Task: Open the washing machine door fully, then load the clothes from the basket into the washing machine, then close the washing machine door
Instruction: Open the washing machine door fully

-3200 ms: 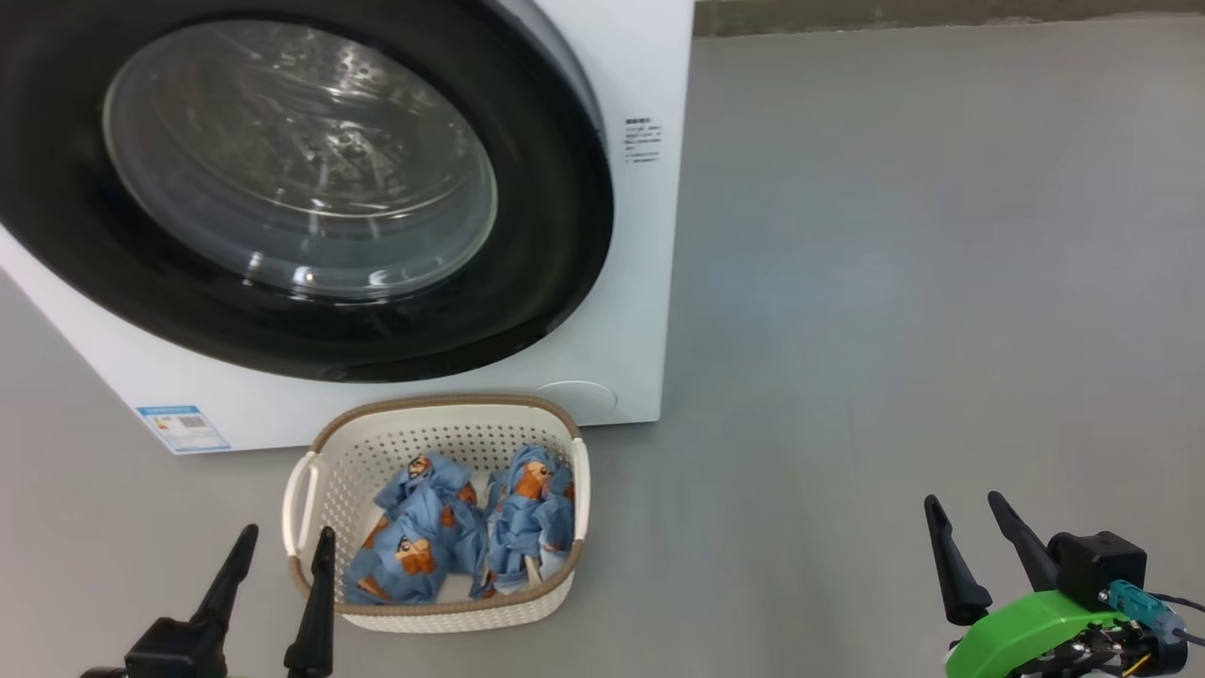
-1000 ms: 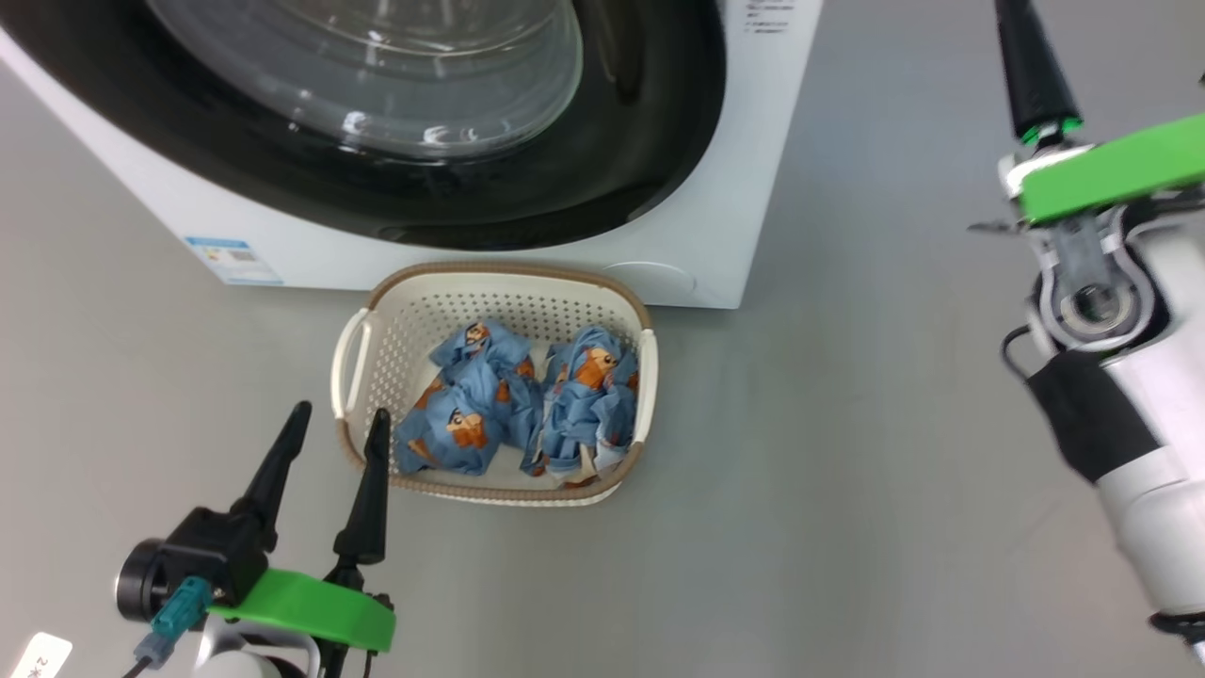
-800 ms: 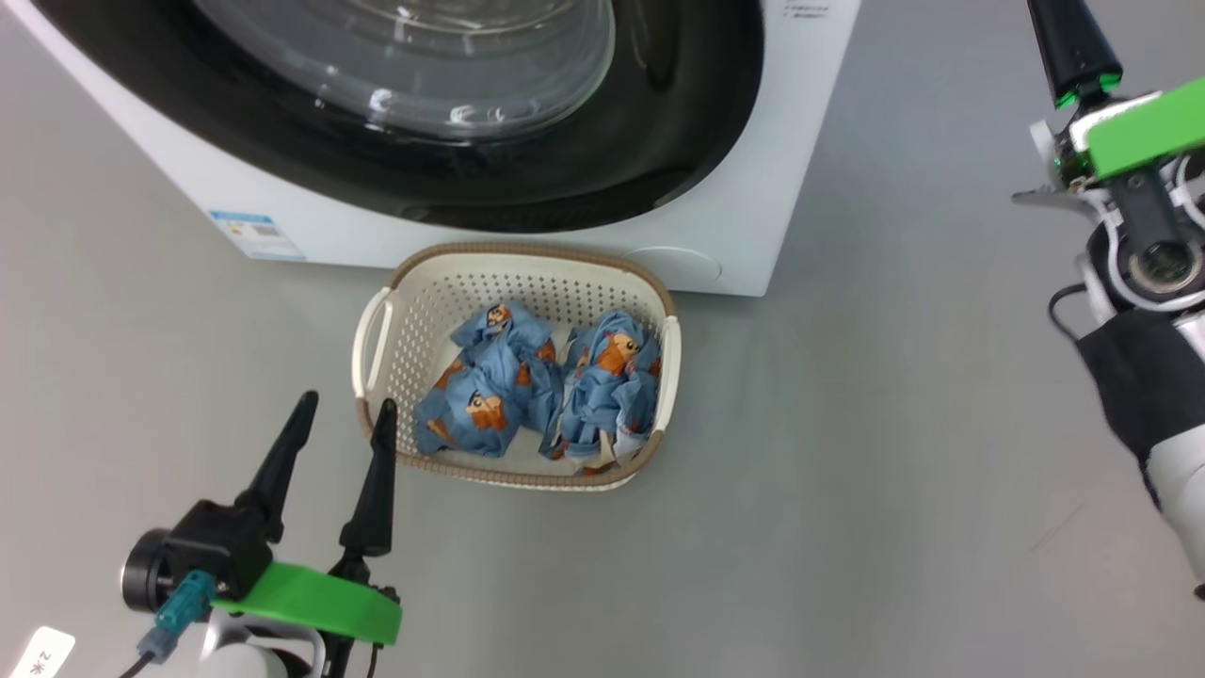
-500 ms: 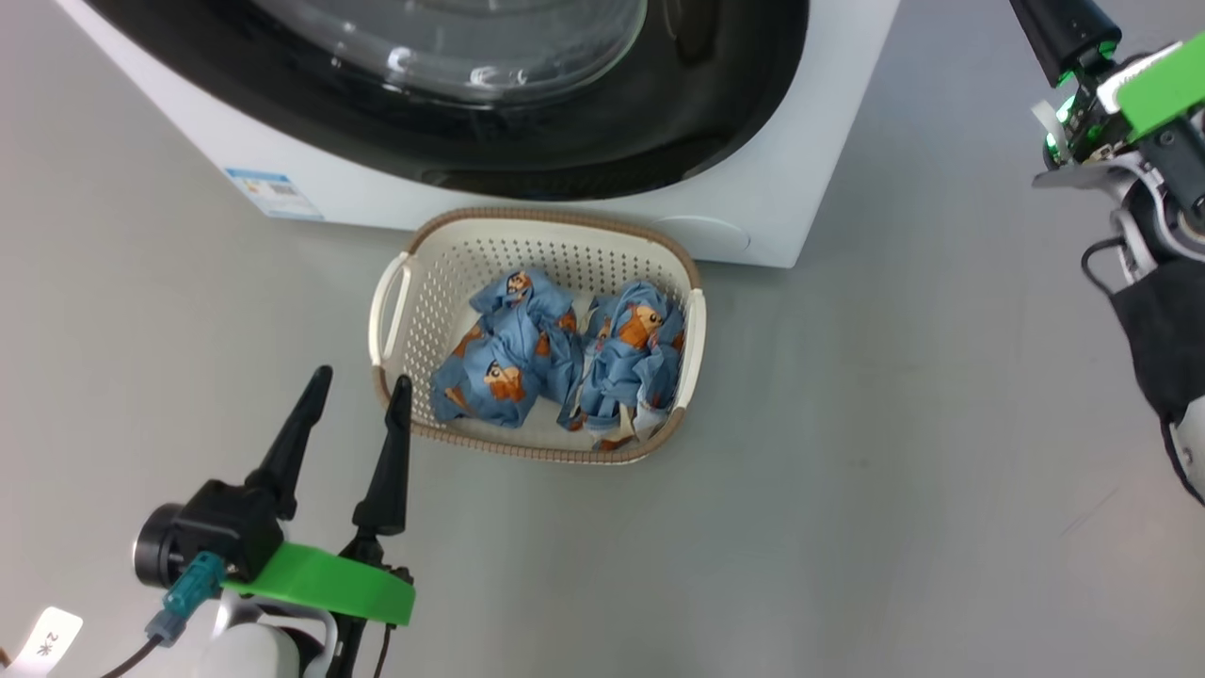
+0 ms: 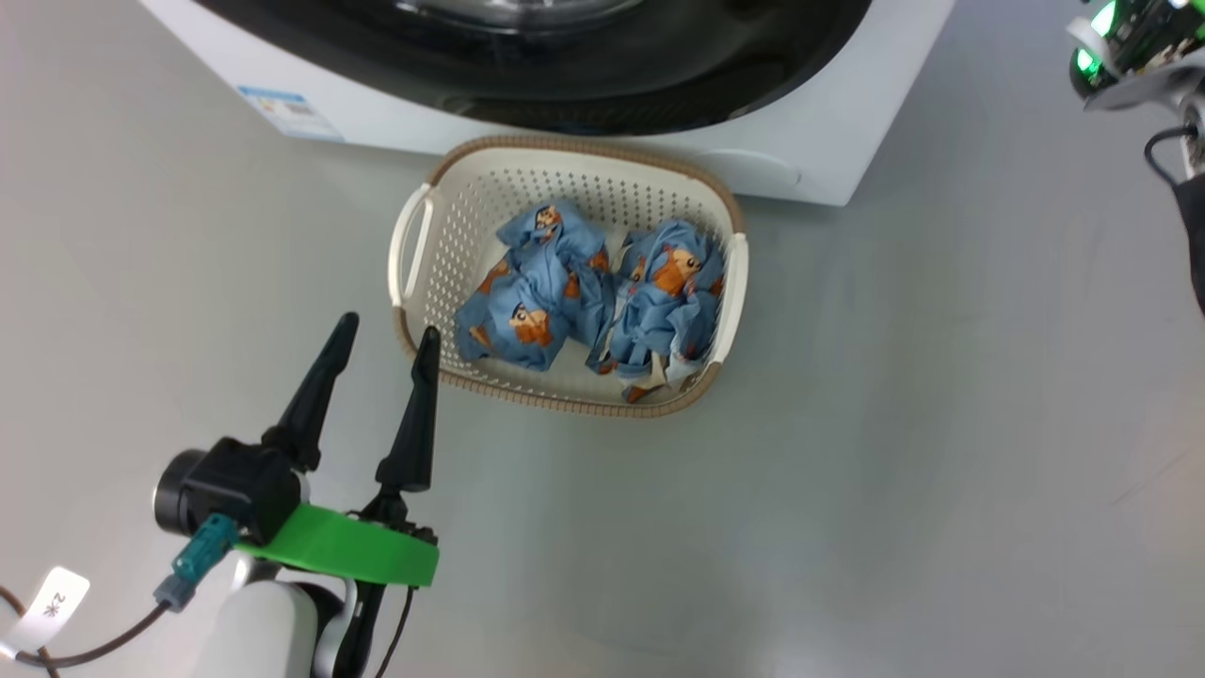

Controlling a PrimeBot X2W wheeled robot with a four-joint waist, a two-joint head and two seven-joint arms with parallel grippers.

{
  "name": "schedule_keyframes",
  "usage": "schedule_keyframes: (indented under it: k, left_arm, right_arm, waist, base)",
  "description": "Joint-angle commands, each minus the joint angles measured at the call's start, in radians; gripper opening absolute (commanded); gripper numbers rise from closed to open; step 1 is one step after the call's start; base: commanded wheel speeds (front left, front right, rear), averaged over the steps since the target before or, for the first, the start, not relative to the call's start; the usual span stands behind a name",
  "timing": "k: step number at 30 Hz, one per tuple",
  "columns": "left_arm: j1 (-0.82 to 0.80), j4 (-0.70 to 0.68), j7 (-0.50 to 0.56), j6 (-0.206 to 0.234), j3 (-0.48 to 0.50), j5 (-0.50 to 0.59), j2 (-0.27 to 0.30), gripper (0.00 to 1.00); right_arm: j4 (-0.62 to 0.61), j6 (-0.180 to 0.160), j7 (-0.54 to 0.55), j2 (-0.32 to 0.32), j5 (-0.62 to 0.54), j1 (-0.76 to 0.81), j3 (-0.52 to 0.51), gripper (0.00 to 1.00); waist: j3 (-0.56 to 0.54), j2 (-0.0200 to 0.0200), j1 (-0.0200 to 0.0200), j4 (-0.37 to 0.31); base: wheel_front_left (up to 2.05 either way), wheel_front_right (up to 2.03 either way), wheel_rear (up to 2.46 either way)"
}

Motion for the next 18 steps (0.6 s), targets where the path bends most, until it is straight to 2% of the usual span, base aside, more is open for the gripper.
schedule_keyframes:
  k: [1,18]
  left_arm:
    - [-0.024,-0.029,-0.006,-0.001,0.026,-0.011,0.018,1.00]
    - [-0.073,-0.052,-0.006,0.005,-0.008,-0.054,0.018,1.00]
  right_arm:
    - [-0.016,0.002,0.009,0.006,-0.012,-0.022,0.002,0.00]
    - [0.074,0.002,0.062,0.015,-0.087,-0.145,0.028,0.00]
  waist:
    - [0.024,-0.0001,-0.0001,0.016]
    - [0.106,-0.0001,-0.0001,0.071]
  base:
    - [0.00,0.00,0.00]
    - [0.00,0.00,0.00]
